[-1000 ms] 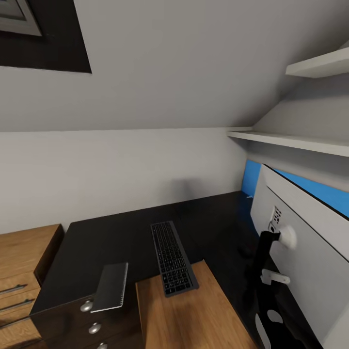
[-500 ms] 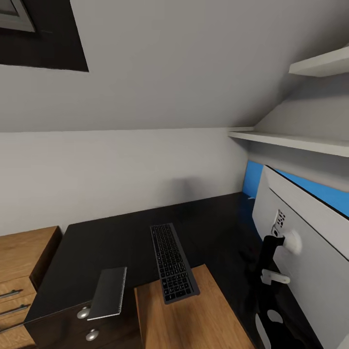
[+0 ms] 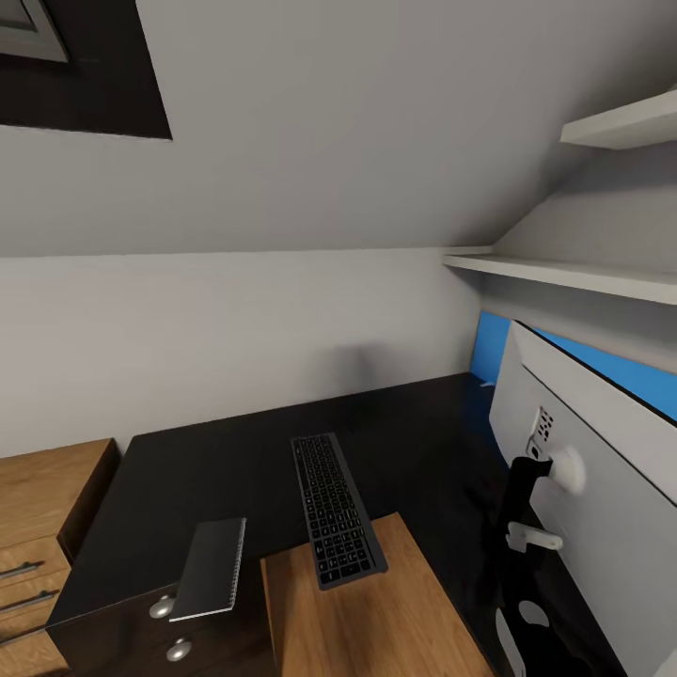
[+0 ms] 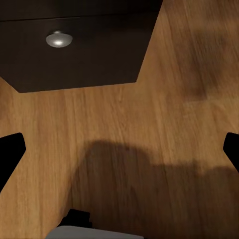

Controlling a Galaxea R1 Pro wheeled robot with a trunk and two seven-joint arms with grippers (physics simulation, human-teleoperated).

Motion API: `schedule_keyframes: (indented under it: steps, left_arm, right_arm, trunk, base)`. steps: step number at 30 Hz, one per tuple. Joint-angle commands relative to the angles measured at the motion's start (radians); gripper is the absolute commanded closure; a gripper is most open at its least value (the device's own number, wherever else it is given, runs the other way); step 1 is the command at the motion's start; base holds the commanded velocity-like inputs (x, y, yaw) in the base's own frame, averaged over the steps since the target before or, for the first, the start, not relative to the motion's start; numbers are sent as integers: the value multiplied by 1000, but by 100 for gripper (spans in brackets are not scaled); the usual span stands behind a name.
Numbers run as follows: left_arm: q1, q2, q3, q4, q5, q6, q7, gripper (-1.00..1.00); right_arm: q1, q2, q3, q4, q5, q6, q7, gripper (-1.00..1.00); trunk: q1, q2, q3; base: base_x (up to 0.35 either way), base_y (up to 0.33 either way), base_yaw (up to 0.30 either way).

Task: In the bedroom, organize the workspace by keeping the computer under the desk, ensuring the monitor is on the desk, placing the keyboard on the desk next to the monitor, placing the mouse on the desk next to the keyboard, moving the folder from the swivel chair onto the desk next to the mouse, stacking the notebook on top of the folder with the pen on top of the notebook, and positioning the swivel chair next to the desk.

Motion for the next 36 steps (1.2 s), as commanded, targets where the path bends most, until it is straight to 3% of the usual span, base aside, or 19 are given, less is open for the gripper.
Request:
schedule_keyframes:
  steps: [1,36]
  left_arm:
    - [0,0,2,-1,2,-1,0,-100]
    - [0,-1,2,-1,2,-1,0,-100]
  right_arm:
    - [-1,1,-5,1,8,-3,-2,100]
    - [-1,-7,-5,1,8,-3,-2,100]
  trunk:
    - [0,-1,-1]
    - [0,-1,-1]
  base:
    - [0,0,0]
    - [0,0,0]
